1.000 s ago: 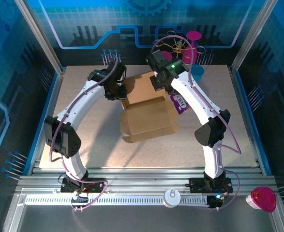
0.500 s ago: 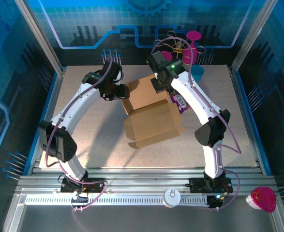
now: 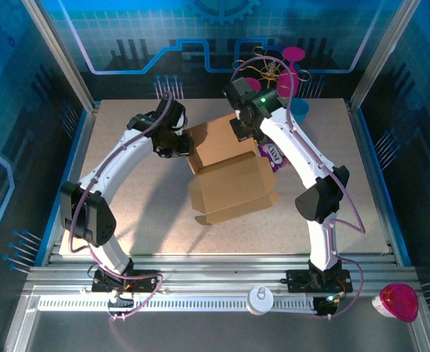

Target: Fold the paper box

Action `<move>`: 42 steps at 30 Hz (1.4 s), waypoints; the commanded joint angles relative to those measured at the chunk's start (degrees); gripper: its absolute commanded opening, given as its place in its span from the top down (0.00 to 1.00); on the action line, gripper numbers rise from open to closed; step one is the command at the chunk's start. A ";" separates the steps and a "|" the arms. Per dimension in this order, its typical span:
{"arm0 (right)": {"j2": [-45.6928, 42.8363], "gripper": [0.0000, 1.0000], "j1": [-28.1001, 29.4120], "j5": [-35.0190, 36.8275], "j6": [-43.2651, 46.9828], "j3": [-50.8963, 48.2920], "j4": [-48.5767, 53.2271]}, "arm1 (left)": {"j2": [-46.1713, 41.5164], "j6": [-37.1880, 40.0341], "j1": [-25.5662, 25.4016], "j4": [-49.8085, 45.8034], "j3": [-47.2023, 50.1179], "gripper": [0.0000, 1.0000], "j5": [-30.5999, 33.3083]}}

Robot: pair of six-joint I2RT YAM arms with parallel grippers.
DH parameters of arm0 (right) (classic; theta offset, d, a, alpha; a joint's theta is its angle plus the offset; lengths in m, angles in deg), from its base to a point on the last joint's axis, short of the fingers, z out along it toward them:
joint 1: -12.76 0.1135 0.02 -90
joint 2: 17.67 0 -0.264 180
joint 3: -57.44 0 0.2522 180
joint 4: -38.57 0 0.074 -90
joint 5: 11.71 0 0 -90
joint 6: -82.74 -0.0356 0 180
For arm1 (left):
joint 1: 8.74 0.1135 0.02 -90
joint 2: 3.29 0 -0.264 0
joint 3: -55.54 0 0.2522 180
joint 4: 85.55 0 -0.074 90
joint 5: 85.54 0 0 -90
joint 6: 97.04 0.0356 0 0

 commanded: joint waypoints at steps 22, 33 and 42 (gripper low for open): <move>1.27 1.00 0.42 1.20 -1.54 2.67 2.50 | 1.74 -7.70 -4.44 -5.63 -6.12 1.00 18.91; 2.35 1.00 2.06 11.19 -0.74 3.83 4.65 | 3.96 -6.50 -4.44 -9.19 -11.24 1.00 17.28; 1.62 1.00 2.99 8.19 -1.00 2.95 3.27 | 3.31 -6.62 -4.34 -8.86 -10.59 1.00 16.18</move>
